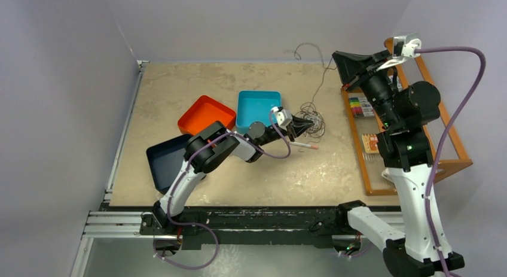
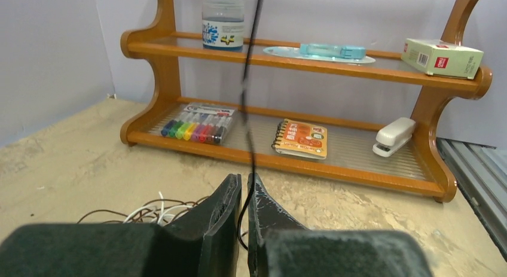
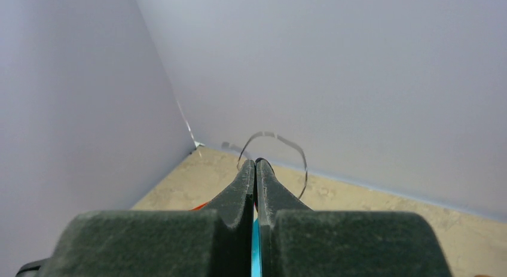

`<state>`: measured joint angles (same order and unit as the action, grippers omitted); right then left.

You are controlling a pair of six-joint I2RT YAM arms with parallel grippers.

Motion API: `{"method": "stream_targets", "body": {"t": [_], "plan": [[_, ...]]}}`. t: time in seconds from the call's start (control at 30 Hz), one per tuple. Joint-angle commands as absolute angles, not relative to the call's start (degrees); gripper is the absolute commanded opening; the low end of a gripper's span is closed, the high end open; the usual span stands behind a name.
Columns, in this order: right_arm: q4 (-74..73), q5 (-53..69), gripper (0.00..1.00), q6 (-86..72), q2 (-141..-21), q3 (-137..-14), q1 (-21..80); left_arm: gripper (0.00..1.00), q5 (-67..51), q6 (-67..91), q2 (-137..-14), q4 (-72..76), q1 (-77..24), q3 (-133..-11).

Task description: Untangle the cables

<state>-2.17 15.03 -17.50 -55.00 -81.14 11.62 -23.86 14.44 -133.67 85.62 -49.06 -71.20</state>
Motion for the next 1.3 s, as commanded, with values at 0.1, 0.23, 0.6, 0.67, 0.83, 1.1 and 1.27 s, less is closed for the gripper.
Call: {"method": "stream_targets", "body": {"t": [0.1, 0.23, 0.6, 0.67, 0.83, 1.1, 1.27], "plan": [[2.8, 11.0, 0.00, -15.3, -53.3, -83.8, 11.7, 0.08, -23.6, 16.3, -133.8, 89.1, -49.2, -69.7], [3.1, 8.1, 0.00, -14.8, -51.8, -83.6, 11.7, 0.07, -22.9, 16.3, -133.9, 89.1, -49.2, -68.8], [6.7, -0.3, 0.00, -12.8, -46.0, -83.1, 11.7, 0.05, -21.3, 16.8, -134.8, 88.5, -49.2, -66.8], [7.1, -1.2, 0.00, -12.4, -45.2, -82.9, 11.7, 0.05, -21.0, 16.9, -135.0, 88.5, -49.2, -66.4], [8.5, -3.1, 0.00, -11.8, -43.2, -82.3, 11.7, 0.21, -19.2, 16.7, -134.6, 89.1, -49.2, -64.7], [8.6, -3.9, 0.00, -11.5, -42.5, -81.3, 11.7, 0.49, -15.6, 17.1, -130.8, 91.7, -49.2, -59.2], [8.2, -4.7, 0.00, -11.3, -42.9, -80.8, 11.7, 0.54, -11.2, 18.7, -125.2, 91.4, -49.1, -54.3]]}}
